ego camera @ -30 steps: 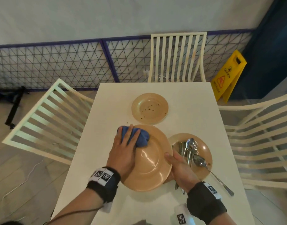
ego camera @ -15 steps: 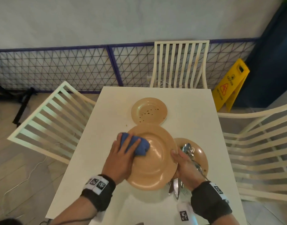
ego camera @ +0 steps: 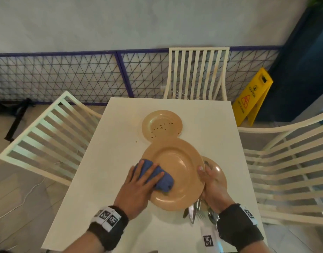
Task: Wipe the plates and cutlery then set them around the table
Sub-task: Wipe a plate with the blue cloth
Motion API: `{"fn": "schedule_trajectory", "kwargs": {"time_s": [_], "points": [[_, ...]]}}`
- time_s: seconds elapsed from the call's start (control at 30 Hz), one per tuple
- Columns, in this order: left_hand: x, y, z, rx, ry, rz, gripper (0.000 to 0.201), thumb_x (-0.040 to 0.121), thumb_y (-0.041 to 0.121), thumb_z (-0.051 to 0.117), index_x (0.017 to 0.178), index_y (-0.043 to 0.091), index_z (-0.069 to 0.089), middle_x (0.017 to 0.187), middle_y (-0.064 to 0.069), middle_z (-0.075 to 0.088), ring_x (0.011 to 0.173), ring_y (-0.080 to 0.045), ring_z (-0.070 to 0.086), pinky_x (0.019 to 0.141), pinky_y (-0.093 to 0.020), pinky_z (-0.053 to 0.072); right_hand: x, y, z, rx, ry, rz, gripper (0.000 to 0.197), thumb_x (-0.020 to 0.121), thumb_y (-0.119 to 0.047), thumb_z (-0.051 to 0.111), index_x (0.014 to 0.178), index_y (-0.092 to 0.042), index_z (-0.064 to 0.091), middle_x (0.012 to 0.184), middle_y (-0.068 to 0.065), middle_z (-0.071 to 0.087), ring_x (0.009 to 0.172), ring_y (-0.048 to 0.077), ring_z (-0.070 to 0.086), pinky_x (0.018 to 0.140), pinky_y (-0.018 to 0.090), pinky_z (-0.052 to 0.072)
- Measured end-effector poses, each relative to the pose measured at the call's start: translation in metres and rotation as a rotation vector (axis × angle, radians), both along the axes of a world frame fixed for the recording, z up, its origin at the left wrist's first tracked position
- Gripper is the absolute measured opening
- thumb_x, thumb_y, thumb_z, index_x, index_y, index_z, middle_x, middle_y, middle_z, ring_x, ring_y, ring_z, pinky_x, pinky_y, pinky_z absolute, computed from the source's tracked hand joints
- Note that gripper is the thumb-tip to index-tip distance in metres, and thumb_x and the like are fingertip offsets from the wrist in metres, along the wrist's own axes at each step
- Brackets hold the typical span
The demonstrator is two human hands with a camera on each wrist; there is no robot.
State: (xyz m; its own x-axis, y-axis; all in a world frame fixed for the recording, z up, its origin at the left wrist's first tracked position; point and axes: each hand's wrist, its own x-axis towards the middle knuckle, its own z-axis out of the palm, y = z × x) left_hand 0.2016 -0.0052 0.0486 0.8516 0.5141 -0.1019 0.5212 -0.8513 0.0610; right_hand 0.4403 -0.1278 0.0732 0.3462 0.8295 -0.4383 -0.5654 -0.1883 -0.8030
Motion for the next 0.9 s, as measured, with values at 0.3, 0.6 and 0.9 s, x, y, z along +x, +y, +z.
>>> {"fn": "schedule_trajectory", "kwargs": {"time_s": [0.3, 0.6, 0.9], "points": [[0.086, -0.028, 0.028, -0.272, -0.234, 0.113, 0.066, 0.099, 0.029, 0.023, 0.162, 0.022, 0.003, 0.170, -0.001, -0.006, 0.154, -0.026, -0.021, 0.126, -0.051, -0.001, -0.029, 0.022, 0.009, 0.042, 0.167, 0.037, 0.040, 0.105, -0.027, 0.038, 0.136, -0.008, 0.054, 0.129, 0.018, 0.066, 0.117, 0.028, 0.066, 0.090, 0.040, 0.058], [0.065, -0.044, 0.026, -0.412, -0.413, 0.006, 0.059, 0.100, 0.028, 0.040, 0.158, 0.027, 0.026, 0.166, 0.009, 0.019, 0.151, 0.001, 0.001, 0.124, -0.019, 0.003, -0.035, 0.013, 0.001, -0.021, 0.338, -0.004, 0.057, 0.103, -0.043, 0.037, 0.139, -0.002, 0.051, 0.136, 0.023, 0.060, 0.129, 0.035, 0.056, 0.116, 0.053, 0.035], [0.025, -0.033, 0.004, -0.247, -0.294, -0.043, 0.040, 0.102, 0.029, 0.042, 0.141, 0.033, 0.048, 0.161, 0.012, 0.035, 0.154, -0.013, 0.019, 0.123, -0.035, 0.016, -0.009, 0.002, 0.013, 0.013, 0.247, -0.113, 0.044, 0.106, -0.038, 0.035, 0.127, -0.011, 0.061, 0.119, 0.018, 0.071, 0.107, 0.031, 0.070, 0.086, 0.046, 0.060]]}}
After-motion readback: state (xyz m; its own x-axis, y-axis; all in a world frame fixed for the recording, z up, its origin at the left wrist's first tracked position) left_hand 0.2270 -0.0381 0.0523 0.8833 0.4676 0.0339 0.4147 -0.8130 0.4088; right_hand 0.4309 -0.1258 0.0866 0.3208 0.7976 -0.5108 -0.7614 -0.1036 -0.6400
